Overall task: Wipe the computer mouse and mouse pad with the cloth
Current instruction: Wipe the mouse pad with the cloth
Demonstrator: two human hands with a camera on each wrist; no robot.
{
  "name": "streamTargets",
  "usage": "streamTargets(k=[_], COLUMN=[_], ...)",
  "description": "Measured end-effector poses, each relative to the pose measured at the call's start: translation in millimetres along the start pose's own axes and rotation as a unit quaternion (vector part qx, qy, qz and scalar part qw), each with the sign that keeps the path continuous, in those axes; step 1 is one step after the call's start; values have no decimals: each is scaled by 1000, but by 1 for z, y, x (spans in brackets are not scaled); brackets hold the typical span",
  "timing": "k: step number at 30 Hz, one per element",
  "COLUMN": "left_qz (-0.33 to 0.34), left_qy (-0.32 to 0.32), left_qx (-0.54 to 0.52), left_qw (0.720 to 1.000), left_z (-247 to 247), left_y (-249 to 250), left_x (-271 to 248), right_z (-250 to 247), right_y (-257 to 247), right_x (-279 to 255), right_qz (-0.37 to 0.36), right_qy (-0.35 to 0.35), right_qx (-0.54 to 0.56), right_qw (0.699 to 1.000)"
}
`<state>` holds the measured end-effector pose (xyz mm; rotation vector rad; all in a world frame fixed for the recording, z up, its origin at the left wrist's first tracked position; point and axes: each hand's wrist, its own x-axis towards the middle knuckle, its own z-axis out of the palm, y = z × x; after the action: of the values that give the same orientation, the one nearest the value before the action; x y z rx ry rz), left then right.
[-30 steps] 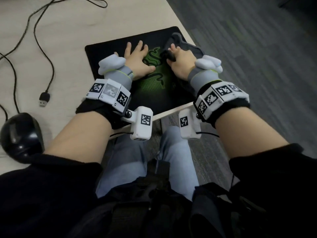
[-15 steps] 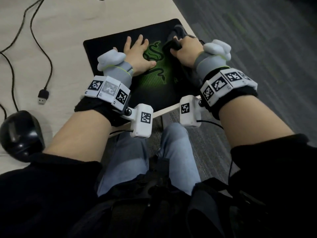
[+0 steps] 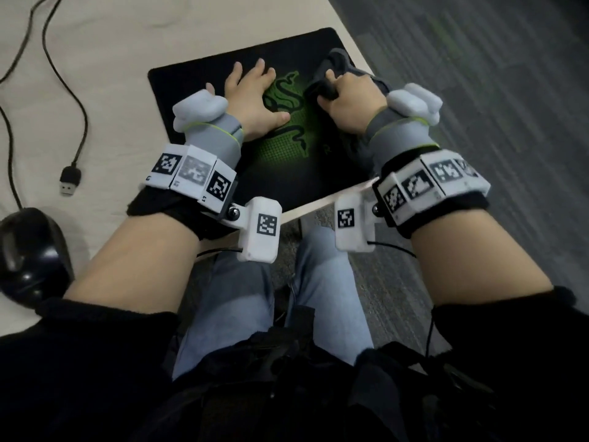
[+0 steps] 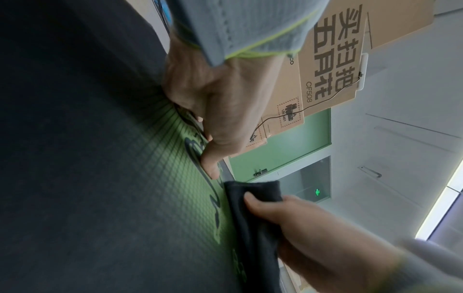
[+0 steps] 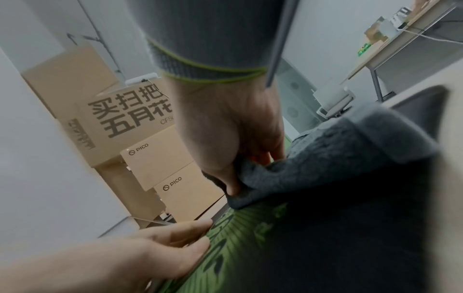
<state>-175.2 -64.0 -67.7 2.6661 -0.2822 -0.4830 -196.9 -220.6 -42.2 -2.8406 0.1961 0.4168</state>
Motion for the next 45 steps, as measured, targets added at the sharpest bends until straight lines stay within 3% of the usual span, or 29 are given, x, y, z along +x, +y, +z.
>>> streamTargets(k=[6,14,24,31,34,37,45], left_qz=[-10,-23,-13,-23,-22,-26,-35], left_qy=[45,52,56,58,60,65,55], left_qx=[-17,-38,-22,-17,-25,-35,-42], left_qw=[999,998,998,998,998,997,997], left_z=[-13,-6,-2,-2,-1,-1,-2], left_y=[6,-2,-7,-5,-6,-7,-4], left_x=[5,11,14,15,15,15,13], right_z=[-22,3,-20,-1,-2,-5,-10], right_y=[-17,4,-29,-37,-26,-3,1], right_x=[34,-4,67,57,63,69,38], right_qz=[3,-25,-7,-98,-86,-43,-25], right_qy=[-10,-24,-15,-74,-66,-11,-18], right_qx=[-3,-2,-42,25,76,59,38], right_qw=[1000,999,999,992,991,997,999])
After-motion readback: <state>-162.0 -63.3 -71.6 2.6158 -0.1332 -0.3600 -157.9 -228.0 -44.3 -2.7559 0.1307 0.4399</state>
